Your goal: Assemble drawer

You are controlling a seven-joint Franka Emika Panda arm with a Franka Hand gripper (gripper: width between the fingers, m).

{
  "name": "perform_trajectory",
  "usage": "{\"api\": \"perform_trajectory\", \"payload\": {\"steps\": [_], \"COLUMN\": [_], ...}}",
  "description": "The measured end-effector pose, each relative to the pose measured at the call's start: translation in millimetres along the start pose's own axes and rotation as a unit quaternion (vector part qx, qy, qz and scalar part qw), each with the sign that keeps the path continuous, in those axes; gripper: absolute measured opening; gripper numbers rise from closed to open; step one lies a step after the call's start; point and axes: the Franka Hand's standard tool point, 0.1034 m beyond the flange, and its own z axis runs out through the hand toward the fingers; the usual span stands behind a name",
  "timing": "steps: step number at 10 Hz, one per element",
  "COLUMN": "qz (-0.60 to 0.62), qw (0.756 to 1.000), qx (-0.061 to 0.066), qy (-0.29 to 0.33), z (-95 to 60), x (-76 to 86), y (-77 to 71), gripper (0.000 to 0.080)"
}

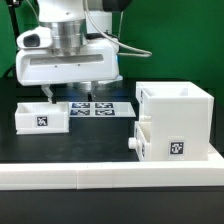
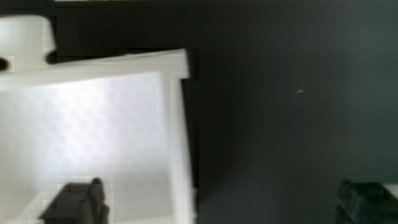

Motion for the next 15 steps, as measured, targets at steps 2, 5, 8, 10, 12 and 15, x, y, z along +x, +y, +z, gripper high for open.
{"api": "perform_trajectory", "payload": {"steps": [2,5,8,10,12,15], "qz": [-0.020,-0.037,-0.048,-0.048,-0.048,-0.048], "qw": [1.000,0.999,0.998,0.998,0.998,0.998], "qx": [-0.010,-0.017,-0.022,-0.022,-0.022,-0.022], "qy": [0.018,0.025,0.033,0.033,0.033,0.033], "z": [16.7,32.8,36.1,36.0,36.0,35.9], "x": [-4.7,-10.5,-14.5,-14.3,-14.2,-14.1], "y": [1.3,17.4,26.5,27.0,27.0,27.1], "gripper": [0.0649,0.0649,0.0649,0.0454,0.0316,0.0041]}}
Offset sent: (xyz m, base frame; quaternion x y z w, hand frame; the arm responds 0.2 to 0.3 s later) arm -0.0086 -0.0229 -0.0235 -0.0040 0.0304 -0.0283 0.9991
